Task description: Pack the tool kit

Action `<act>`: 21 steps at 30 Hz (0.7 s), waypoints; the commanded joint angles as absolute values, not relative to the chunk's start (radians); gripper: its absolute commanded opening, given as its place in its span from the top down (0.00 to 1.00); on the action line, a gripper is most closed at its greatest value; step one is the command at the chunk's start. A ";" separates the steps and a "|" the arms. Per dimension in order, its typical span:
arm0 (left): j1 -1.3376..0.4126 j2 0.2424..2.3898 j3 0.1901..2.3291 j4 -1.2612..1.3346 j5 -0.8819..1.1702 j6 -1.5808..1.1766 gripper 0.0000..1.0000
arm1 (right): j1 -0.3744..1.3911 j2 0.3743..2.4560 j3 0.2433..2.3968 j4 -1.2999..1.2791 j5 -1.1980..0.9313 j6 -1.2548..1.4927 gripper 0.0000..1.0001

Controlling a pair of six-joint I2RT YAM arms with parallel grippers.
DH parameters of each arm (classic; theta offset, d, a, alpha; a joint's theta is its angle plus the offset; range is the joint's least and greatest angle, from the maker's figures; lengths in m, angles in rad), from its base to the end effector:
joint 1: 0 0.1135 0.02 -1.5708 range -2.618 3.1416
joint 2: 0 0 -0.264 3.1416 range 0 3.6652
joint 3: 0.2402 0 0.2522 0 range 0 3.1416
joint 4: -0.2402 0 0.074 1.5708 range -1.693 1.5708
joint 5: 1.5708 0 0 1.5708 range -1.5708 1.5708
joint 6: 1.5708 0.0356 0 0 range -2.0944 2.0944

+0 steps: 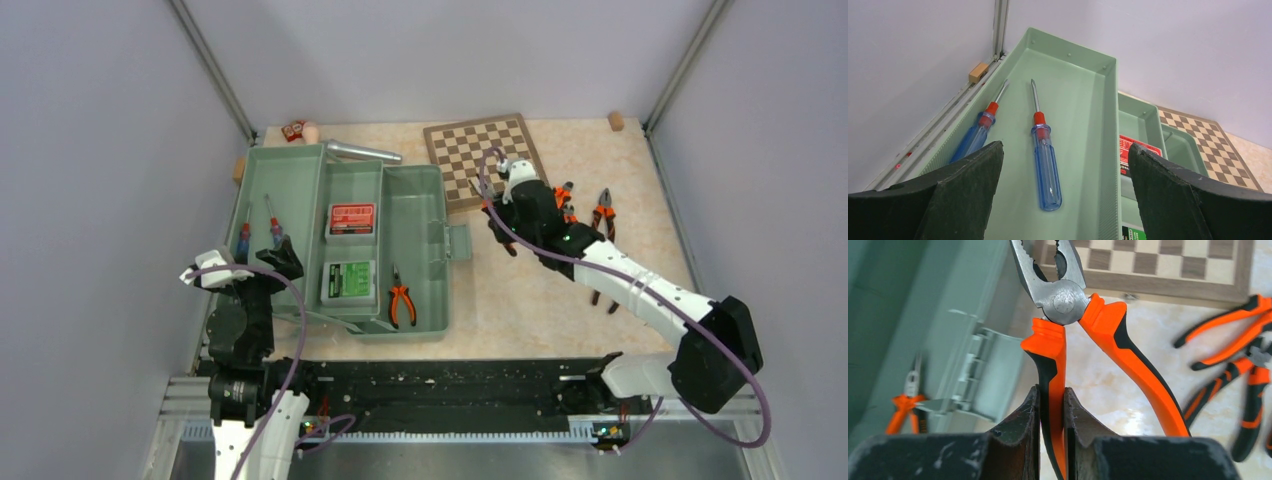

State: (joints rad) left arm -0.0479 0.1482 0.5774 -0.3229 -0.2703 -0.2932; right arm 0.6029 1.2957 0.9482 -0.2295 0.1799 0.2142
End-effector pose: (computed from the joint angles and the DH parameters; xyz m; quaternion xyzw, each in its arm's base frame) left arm 0.0647 0.0064 0.3205 -0.1805 0.6452 -0.0363 0.7415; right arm 0.2428 0.1594 0.2811 -0.1271 0.8673 0.1161 0.4671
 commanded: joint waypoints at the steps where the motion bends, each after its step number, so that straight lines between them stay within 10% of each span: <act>1: -0.052 0.142 0.575 -0.288 -0.267 -0.296 0.01 | 0.699 1.249 1.067 -0.159 0.197 0.345 1.00; 21: -0.054 0.124 0.572 -0.290 -0.268 -0.298 0.01 | 0.932 1.481 1.080 0.344 0.075 1.019 1.00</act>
State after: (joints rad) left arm -0.0490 0.1379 0.5774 -0.3225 -0.2707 -0.2932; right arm 0.9226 1.4528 1.0233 0.1043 0.1135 0.8642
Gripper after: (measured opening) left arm 0.987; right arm 0.139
